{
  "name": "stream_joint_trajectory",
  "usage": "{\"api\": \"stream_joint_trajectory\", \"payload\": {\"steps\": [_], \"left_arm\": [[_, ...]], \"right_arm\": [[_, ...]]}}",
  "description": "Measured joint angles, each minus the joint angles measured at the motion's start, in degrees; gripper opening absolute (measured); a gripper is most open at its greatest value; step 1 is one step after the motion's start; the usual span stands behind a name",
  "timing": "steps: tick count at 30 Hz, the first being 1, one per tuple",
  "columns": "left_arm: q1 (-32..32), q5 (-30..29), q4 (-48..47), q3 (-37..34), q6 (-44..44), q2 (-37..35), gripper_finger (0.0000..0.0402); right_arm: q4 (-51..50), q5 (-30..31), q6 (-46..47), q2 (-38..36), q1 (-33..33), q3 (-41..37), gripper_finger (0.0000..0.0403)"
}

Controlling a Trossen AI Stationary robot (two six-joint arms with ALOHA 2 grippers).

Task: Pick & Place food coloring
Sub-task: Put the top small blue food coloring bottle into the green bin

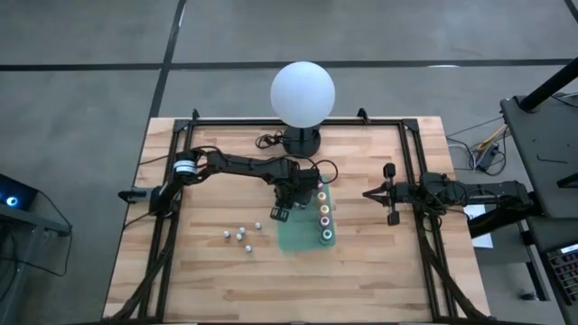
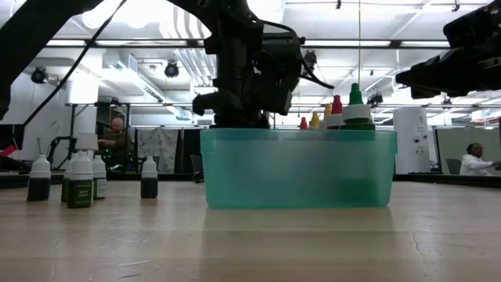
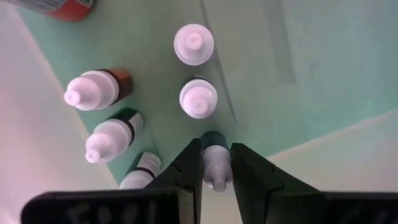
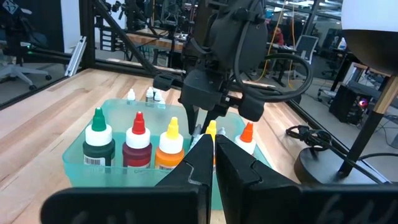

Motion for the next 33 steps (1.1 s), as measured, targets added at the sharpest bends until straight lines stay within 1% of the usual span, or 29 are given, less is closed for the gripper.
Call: {"api": "stream_joint_trajectory", "payload": {"steps": [7, 24, 33], "left_arm": [[0.00, 0.00, 1.21, 0.00, -0.17, 0.00, 0.0048], [0.00, 0.01, 1.41, 0.00, -0.25, -0.01, 0.0077], [0.00, -0.17, 1.39, 0.00, -0.26, -0.08, 0.0079]], "right_arm": [[0.00, 0.00, -0.08, -0.01, 0.00, 0.00, 0.0009], [0.00, 0.00, -0.08, -0.02, 0.02, 0.00, 0.0009], [0.00, 0.00, -0.06, -0.02, 0.07, 0.00, 0.0009]]}}
